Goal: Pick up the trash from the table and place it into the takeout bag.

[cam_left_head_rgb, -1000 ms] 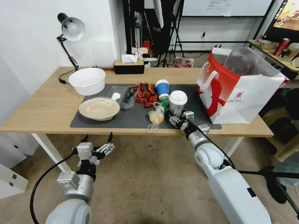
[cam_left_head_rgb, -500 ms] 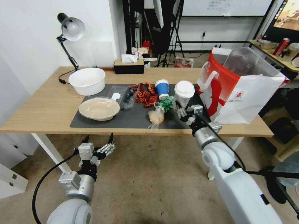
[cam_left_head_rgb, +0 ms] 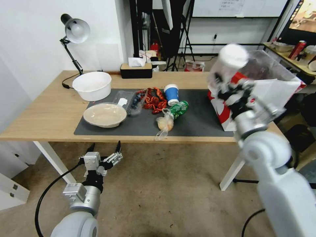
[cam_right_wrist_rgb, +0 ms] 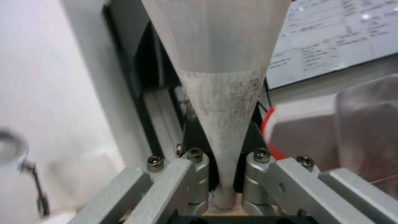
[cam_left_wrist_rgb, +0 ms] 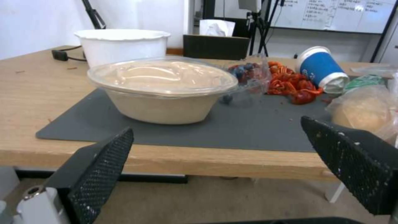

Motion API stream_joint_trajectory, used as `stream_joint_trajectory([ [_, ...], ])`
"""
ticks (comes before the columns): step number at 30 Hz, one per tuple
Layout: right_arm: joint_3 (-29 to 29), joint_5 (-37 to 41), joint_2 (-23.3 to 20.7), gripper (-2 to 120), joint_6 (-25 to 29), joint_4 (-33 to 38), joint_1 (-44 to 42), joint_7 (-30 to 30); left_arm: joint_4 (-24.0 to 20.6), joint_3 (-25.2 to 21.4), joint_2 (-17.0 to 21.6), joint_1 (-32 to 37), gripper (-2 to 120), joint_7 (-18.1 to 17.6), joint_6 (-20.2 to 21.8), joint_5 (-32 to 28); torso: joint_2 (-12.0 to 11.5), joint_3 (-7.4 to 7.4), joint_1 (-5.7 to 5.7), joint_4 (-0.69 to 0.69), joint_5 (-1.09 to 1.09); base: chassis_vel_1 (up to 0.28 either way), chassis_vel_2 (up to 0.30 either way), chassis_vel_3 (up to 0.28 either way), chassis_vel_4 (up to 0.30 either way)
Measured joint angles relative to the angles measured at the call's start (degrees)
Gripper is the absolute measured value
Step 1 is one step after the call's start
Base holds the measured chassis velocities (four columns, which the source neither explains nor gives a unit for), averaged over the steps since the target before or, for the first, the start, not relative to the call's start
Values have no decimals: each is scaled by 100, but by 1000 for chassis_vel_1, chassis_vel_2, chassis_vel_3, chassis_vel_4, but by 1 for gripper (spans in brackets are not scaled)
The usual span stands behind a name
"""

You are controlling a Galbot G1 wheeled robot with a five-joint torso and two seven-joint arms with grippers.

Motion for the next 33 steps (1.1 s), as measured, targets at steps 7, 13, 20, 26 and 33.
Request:
stream_joint_trajectory([
  [7, 453, 1389, -7, 2, 202, -422, 650, 1007, -7, 47, -20, 42, 100, 51, -57, 70, 0, 0, 0, 0, 0, 0, 0, 0, 0],
  [13, 444, 1990, 152, 1, 332, -740, 981, 1402, -20, 51, -31, 66, 100, 89, -90, 97, 0, 0, 0, -1, 1, 0, 0, 0, 0],
  [20, 421, 2693, 346, 1, 330, -1015, 1291, 1833, -20, 26, -37, 86, 100, 100, -129, 101, 0, 0, 0, 0, 0, 0, 0, 0, 0],
  [26, 480, 3035, 439, 0, 240, -1165, 1440, 2189, -3, 13, -56, 98, 100, 103, -168, 108, 0, 0, 0, 0, 0, 0, 0, 0, 0],
  [33, 532, 3066, 469, 24, 158, -1168, 1413, 2245, 24, 9, -50, 85, 100, 114, -173, 110, 0, 0, 0, -1, 0, 0, 0, 0, 0],
])
